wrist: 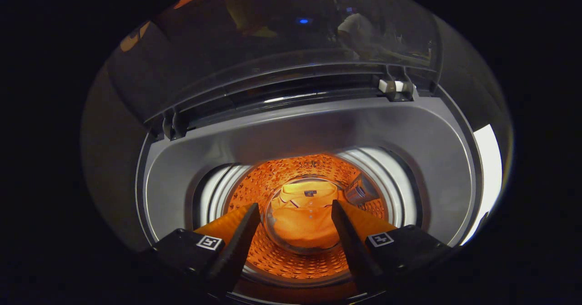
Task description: Put the clothes into the washing machine and then close the washing machine lid.
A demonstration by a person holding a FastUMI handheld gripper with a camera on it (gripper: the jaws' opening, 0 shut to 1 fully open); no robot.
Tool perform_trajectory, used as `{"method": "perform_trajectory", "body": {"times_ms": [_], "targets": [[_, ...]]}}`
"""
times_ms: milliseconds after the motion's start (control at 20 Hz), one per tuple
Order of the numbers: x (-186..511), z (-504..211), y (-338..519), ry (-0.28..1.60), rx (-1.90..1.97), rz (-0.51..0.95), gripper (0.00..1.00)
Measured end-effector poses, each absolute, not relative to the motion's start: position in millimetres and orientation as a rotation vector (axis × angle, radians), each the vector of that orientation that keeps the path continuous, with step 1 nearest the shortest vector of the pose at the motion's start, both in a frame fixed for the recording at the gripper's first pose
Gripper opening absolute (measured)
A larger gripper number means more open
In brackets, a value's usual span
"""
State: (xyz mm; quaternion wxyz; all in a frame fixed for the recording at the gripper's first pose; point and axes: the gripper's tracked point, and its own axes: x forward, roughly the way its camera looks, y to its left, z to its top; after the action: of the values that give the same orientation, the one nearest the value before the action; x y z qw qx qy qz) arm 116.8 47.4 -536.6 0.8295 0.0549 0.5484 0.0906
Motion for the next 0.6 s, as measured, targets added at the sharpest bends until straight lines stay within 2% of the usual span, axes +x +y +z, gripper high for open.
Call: {"method": "perform_trajectory", "body": {"times_ms": [250, 600], "targets": [[117.2, -511.9, 51.3, 1.073, 0.137, 0.204, 1.0], [133.3, -416.1, 50.0, 0.834, 0.169, 0.208, 1.0]]}}
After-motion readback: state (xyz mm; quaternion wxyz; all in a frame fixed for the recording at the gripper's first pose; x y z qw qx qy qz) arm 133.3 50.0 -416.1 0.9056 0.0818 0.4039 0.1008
